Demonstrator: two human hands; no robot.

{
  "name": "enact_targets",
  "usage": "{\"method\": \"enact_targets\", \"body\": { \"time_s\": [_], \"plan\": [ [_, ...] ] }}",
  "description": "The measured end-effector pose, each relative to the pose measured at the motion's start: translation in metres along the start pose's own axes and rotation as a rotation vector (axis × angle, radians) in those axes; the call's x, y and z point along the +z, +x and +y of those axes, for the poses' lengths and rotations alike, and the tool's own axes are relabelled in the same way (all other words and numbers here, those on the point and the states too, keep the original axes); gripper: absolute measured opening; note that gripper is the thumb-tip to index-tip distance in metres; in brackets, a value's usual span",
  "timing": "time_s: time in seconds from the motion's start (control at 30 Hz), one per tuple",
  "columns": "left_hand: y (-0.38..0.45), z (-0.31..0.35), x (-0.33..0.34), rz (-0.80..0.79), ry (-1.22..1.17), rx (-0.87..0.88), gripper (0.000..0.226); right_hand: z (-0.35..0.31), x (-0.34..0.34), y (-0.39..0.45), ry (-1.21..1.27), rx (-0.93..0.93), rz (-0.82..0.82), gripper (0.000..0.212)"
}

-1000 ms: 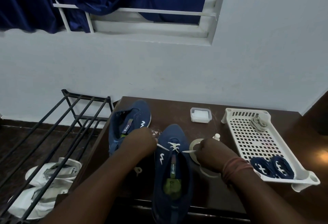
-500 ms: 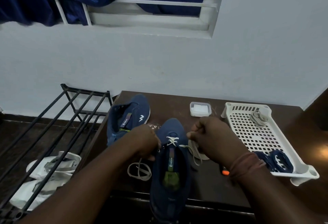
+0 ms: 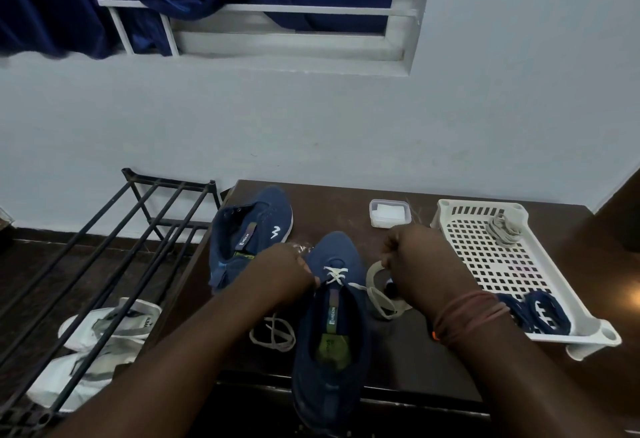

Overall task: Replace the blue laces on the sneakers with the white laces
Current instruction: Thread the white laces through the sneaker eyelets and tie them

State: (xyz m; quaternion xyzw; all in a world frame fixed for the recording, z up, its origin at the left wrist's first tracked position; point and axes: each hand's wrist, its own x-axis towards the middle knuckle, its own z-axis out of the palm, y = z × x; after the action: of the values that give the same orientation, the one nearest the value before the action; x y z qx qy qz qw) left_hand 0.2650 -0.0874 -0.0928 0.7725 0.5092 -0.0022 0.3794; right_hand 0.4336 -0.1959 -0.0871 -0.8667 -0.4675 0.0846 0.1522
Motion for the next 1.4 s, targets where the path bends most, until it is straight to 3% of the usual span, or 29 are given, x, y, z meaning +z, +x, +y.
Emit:
{"method": "enact_targets", "body": {
  "time_s": [0.07, 0.13, 0.27, 0.37, 0.43, 0.57, 0.63, 0.77, 0.9, 0.97, 1.1, 1.2, 1.3, 1.4],
  "plan": [
    [-0.011, 0.0, 0.008, 0.016, -0.015, 0.07, 0.014, -0.003, -0.005, 0.002, 0.042, -0.008, 0.069, 0.009],
    [-0.026, 0.0, 0.016, -0.033, -0.039, 0.112, 0.024, -0.01, -0.006, -0.001, 0.13, -0.013, 0.069, 0.007],
    [-0.032, 0.002, 0.028, 0.22, 0.257, 0.249, 0.028, -0.028, 0.003, -0.015, 0.624, 0.113, -0.201, 0.018],
    [-0.029, 0.005, 0.042, 0.113, 0.322, 0.193, 0.029, -0.033, 0.014, -0.02, 0.805, 0.208, -0.293, 0.023],
    [-0.027, 0.006, 0.048, 0.11, 0.427, 0.187, 0.026, -0.037, 0.02, -0.02, 0.732, 0.145, -0.247, 0.018],
    [-0.035, 0.011, 0.059, 0.197, 0.518, 0.212, 0.025, -0.04, 0.025, -0.026, 0.087, -0.038, -0.111, 0.024],
    [-0.035, 0.01, 0.063, 0.232, 0.536, 0.218, 0.025, -0.039, 0.029, -0.03, -0.075, -0.045, -0.064, 0.025],
    [-0.02, 0.001, 0.066, 0.323, 0.498, 0.219, 0.026, -0.034, 0.031, -0.03, -0.166, -0.084, 0.12, 0.017],
    [-0.009, -0.006, 0.067, 0.349, 0.293, 0.132, 0.048, -0.032, 0.04, -0.024, -0.167, -0.064, -0.048, 0.022],
    [-0.004, -0.011, 0.066, 0.302, 0.13, 0.06, 0.053, -0.031, 0.042, -0.023, -0.135, -0.013, -0.032, 0.018],
    [-0.004, -0.015, 0.057, 0.143, -0.401, -0.03, 0.023, -0.033, 0.046, -0.024, -0.08, 0.026, -0.017, 0.018],
    [-0.006, -0.013, 0.052, 0.053, -0.767, -0.149, 0.015, -0.034, 0.054, -0.027, -0.092, 0.031, -0.019, 0.021],
    [-0.008, -0.009, 0.046, -0.015, -0.834, -0.211, 0.011, -0.036, 0.056, -0.028, -0.091, 0.05, -0.029, 0.019],
    [-0.008, -0.009, 0.043, -0.039, -0.834, -0.225, 0.024, -0.037, 0.058, -0.028, -0.031, 0.084, -0.083, 0.013]
  ]
}}
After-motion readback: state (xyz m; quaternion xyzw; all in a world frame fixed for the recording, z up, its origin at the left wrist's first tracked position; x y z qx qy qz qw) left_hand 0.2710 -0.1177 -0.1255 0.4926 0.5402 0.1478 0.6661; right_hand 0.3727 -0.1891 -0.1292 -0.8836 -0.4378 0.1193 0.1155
